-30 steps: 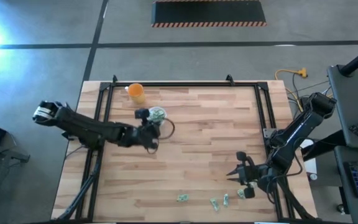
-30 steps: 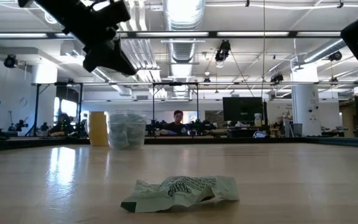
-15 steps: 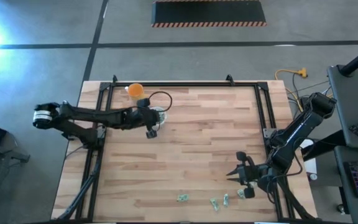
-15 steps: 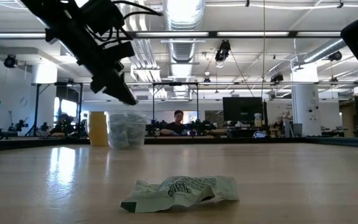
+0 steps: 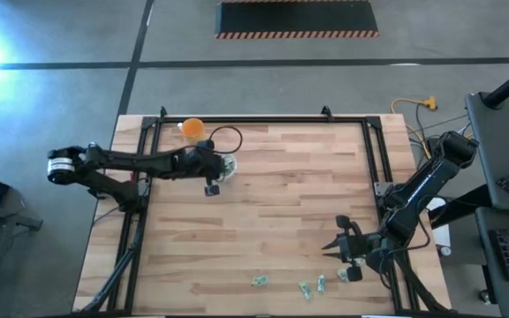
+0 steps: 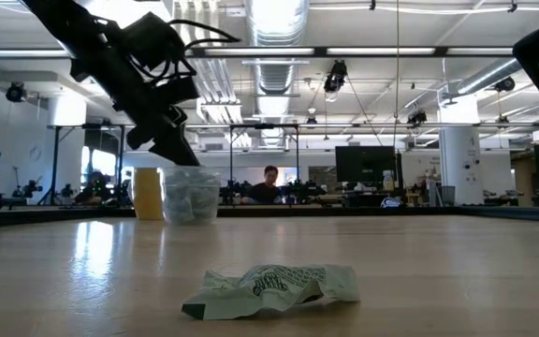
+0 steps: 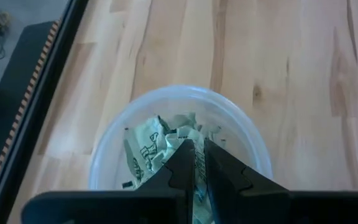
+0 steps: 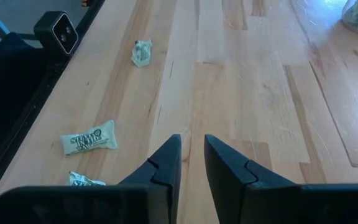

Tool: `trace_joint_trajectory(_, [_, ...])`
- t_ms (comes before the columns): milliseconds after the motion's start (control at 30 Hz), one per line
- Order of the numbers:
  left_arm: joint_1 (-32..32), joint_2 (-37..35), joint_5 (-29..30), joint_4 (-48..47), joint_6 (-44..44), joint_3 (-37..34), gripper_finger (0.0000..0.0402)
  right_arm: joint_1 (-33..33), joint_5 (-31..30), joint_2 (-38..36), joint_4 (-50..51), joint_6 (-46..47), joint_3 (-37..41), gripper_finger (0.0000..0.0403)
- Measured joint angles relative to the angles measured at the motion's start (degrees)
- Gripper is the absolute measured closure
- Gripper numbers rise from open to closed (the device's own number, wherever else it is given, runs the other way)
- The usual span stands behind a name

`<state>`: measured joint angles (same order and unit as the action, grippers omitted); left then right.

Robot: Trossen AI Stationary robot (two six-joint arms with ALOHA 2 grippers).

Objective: Pick and place Stevia / Truvia into bins
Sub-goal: Put the stevia packet into the transparent container

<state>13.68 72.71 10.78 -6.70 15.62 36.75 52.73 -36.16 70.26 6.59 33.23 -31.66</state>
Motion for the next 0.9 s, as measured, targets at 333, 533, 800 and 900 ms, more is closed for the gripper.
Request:
trace_joint_trajectory(333, [0.2,0.0,-0.4,1.7,0.2,-0.4,0.0372,0.0,0.0,0.0,0.0,0.0,0.0,0.0338])
trace_joint_trajectory(533, [0.2,0.0,-0.2,1.8,0.2,-0.3,0.0299,0.0,0.0,0.0,0.0,0.0,0.0,0.034])
trace_joint_trajectory(800, [-0.1,-2.6,-0.6,1.4,-1.5,-0.3,0.0227,0.0,0.5,0.0,0.0,0.0,0.0,0.0343])
trace_joint_trajectory(900, [-0.2,-4.2,-1.9,-0.4,-1.8,-0.3,0.0222,0.0,0.6,0.0,0.0,0.1,0.0,0.034])
